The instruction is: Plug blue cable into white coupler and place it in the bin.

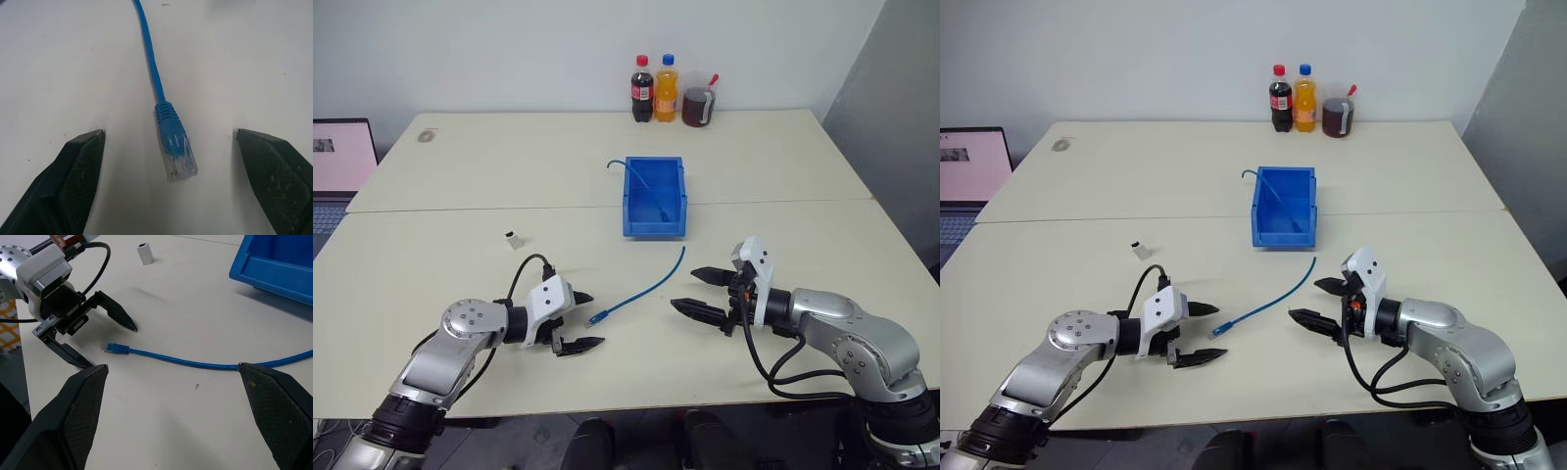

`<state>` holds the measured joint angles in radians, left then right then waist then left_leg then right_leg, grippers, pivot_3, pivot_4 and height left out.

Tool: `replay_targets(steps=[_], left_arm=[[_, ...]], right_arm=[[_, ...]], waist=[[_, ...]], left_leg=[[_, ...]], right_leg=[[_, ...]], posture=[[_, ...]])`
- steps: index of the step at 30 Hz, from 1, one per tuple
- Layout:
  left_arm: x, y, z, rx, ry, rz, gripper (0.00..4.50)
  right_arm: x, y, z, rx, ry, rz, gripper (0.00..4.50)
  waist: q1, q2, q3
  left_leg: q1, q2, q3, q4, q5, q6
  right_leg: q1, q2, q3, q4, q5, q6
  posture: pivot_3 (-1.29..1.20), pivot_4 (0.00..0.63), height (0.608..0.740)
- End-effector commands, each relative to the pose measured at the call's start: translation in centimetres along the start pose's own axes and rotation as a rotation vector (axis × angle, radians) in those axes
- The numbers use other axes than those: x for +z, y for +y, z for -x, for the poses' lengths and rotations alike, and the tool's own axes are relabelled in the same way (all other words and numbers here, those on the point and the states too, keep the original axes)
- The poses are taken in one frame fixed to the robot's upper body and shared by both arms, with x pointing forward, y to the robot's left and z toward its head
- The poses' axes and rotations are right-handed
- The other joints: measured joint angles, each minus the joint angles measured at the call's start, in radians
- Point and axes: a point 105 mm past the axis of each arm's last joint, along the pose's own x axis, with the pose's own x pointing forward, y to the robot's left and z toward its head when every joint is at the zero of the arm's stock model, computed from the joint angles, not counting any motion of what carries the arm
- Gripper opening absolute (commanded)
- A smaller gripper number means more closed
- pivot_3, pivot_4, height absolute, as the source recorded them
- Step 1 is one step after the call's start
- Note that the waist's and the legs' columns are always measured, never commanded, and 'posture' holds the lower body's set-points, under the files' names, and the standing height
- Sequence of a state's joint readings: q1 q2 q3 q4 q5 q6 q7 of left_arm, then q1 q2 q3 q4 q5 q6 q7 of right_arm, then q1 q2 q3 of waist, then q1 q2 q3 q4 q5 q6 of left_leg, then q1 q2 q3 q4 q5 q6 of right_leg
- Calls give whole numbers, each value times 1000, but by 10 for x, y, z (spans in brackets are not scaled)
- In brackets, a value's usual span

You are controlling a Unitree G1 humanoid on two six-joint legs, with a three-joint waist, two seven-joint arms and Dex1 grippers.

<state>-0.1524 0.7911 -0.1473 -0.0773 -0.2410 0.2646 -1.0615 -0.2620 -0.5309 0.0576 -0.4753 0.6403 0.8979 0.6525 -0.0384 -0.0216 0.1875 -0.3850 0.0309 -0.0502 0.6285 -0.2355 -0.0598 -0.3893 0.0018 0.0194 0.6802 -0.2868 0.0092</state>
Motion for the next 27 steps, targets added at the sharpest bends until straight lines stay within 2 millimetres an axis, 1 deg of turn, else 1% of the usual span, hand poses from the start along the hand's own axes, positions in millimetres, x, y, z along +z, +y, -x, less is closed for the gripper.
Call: replay_targets(steps=[1, 2, 3, 4, 6, 9, 10, 11, 12, 16, 18, 20, 23, 27], left_arm=[[-29, -18, 1, -74, 125, 95, 3982], [-30, -19, 2, -75, 134, 102, 3756], [-32, -18, 3, -69, 142, 113, 3652], [-33, -18, 5, -65, 147, 123, 3420], [-34, -16, 8, -54, 154, 135, 3122], [-36, -15, 9, -49, 153, 133, 2498], [-36, -15, 8, -46, 143, 137, 2200], [-35, -15, 5, -48, 133, 141, 2066], [-34, -14, 3, -50, 126, 140, 1772], [-27, -15, -8, -65, 91, 129, 1070], [-23, -16, -14, -73, 71, 125, 604], [-21, -17, -18, -82, 58, 122, 250], [-19, -17, -18, -84, 49, 109, 247], [-19, -10, -15, -50, 46, 75, 247]], right_arm=[[8, 0, 2, 3, -30, 35, 4500], [8, 0, 2, 2, -30, 36, 4500], [9, -1, 3, 1, -30, 37, 4500], [9, -1, 3, 0, -30, 38, 4500], [9, -1, 3, -1, -29, 40, 4500], [8, -2, 4, -3, -28, 39, 4500], [7, -2, 4, -3, -28, 39, 4500], [7, -1, 4, -3, -27, 38, 4500], [7, -2, 4, -2, -26, 38, 4500], [6, -2, 4, -1, -22, 39, 4500], [7, -3, 4, -2, -20, 41, 4500], [7, -3, 4, -3, -18, 43, 4500], [6, -3, 5, -4, -15, 44, 4500], [5, -2, 6, -5, -13, 44, 4500]], waist=[[-1, 0, 0], [-1, 0, 0], [-1, 0, 0], [-1, 0, 0], [-2, 0, 0], [-3, 0, 0], [-3, 0, 0], [-3, 0, 0], [-3, 0, 0], [3, 2, -1], [7, 2, -1], [10, 2, -2], [15, 2, -2], [14, 2, -2]], left_leg=[[0, 0, 0, 0, 0, 0], [0, 0, 0, 0, 0, 0], [0, 0, 0, 0, 0, 0], [0, 0, 1, 0, 0, 0], [0, 0, 1, 0, 0, 0], [1, 0, 2, 0, 0, 0], [1, 0, 2, 0, 0, 0], [1, 0, 2, 0, 0, 0], [1, 0, 1, 0, 0, 0], [1, -1, 2, 0, 0, 0], [1, -1, 2, 0, 0, 0], [1, -2, 2, 0, 0, 0], [0, -3, 2, 0, 0, 0], [0, -3, 2, 0, 0, 0]], right_leg=[[0, 0, 0, 0, 0, 0], [0, 0, 0, 0, 0, 0], [0, 0, 0, 0, 0, 0], [0, 0, 0, 0, 0, 0], [0, 0, 0, 0, 0, 0], [0, 0, 0, 0, 0, 0], [0, 0, 0, 0, 0, 0], [0, 0, 0, 0, 0, 0], [0, 0, 0, 0, 0, 0], [1, 0, 0, 0, 0, 0], [1, -1, 0, 0, 0, 0], [1, -1, 0, 0, 0, 0], [1, -2, 0, -1, 0, 0], [1, -2, 0, -1, 0, 1]], posture=[[0, 150, 740], [0, 150, 740], [0, 150, 740], [0, 150, 740], [0, 150, 740], [0, 150, 740], [0, 150, 740], [0, 150, 740], [0, 150, 740], [0, 150, 740], [0, 150, 740], [0, 150, 740], [0, 150, 740], [0, 150, 740]])
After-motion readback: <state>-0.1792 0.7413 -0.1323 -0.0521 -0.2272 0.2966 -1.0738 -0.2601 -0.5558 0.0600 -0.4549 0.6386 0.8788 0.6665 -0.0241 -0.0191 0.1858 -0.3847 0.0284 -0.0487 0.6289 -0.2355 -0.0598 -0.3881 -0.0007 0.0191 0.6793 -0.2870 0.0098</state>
